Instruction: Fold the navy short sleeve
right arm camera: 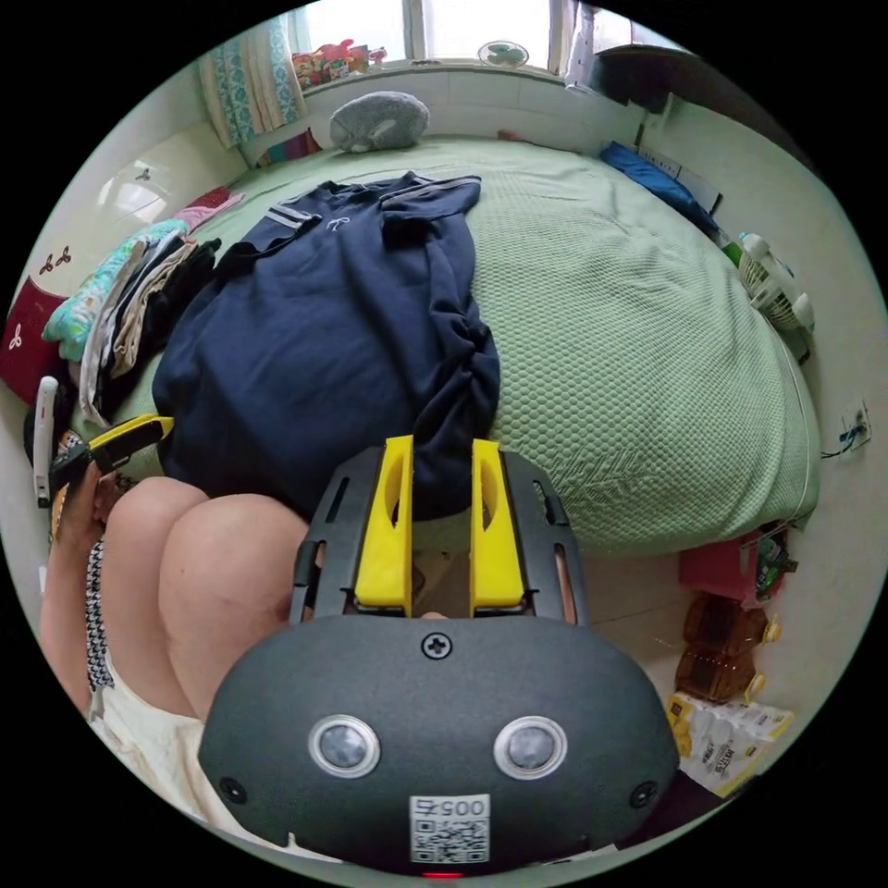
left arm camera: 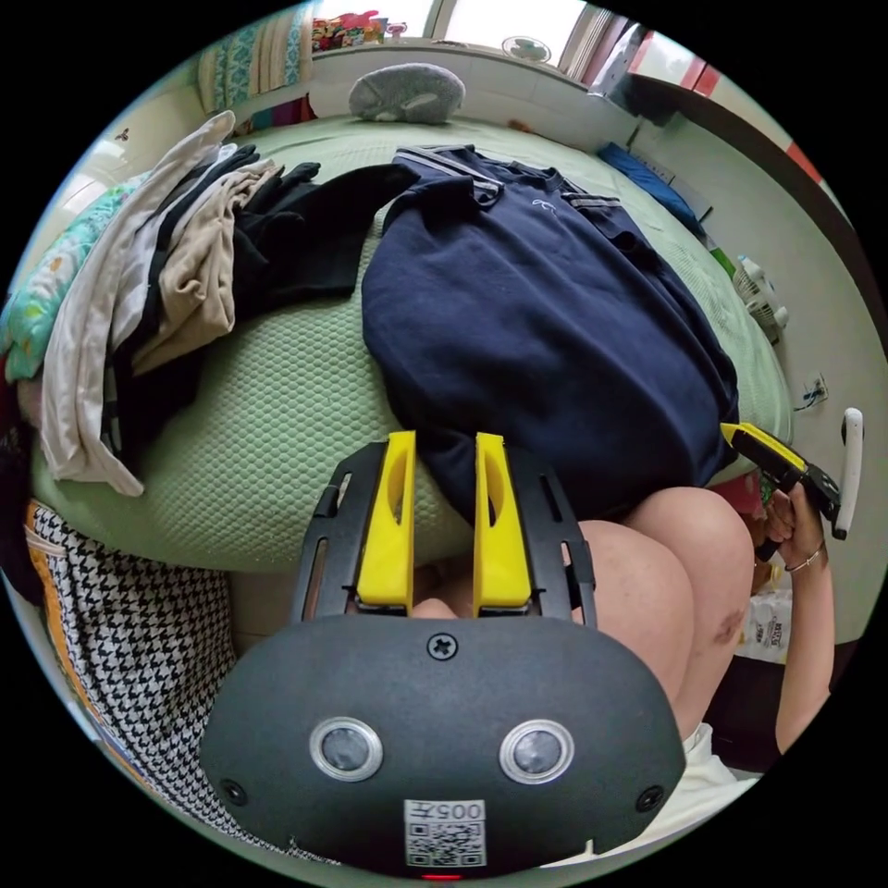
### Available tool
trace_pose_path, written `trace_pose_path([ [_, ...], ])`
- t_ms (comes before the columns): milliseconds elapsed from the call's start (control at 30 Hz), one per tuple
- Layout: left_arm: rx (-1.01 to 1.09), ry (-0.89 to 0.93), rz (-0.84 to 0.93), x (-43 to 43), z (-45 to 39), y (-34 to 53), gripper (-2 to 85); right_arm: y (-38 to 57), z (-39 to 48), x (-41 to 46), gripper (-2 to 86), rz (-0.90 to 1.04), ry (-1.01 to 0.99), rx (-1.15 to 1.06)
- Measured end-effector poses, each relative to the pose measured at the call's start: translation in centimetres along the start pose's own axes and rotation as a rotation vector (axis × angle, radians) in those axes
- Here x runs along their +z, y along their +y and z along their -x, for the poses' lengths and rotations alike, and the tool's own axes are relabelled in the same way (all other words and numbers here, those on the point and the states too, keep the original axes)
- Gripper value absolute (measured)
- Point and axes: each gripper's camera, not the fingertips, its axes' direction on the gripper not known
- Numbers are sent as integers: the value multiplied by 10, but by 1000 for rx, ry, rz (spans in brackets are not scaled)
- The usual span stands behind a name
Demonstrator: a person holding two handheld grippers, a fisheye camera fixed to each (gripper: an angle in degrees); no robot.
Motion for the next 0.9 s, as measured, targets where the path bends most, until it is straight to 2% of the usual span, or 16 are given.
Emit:
trace_pose_path([
  [100, -20, 51, 15, -2, 6, -7, 69, 1, -1, -1, 21, -1, 3, -9],
  [267, 19, 19, -15, -18, 7, -12, 38, 0, -13, -11, -6, 0, -42, 13],
  [600, 88, 60, -142, -106, 13, -31, 22, -6, -41, -99, -10, -151, -133, 52],
  [900, 90, 93, -80, -128, 34, -33, 22, 9, -53, -127, -10, -108, -198, 80],
])
